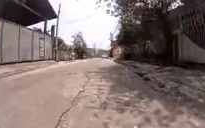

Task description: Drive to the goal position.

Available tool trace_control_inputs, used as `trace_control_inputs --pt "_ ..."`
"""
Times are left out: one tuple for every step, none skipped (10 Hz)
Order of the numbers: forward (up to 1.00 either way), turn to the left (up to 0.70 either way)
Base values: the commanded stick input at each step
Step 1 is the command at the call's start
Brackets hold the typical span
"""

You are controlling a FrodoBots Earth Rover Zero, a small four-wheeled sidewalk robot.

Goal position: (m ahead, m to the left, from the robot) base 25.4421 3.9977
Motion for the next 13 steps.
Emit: trace_control_inputs --pt "0.70 0.12" --pt "0.70 0.25" --pt "0.70 0.30" --pt "0.70 0.11" --pt "0.70 0.00" --pt "0.70 0.00" --pt "0.70 0.00" --pt "0.70 0.00" --pt "0.70 0.00" --pt "0.70 0.00" --pt "0.70 0.00" --pt "0.70 0.00" --pt "0.70 0.00"
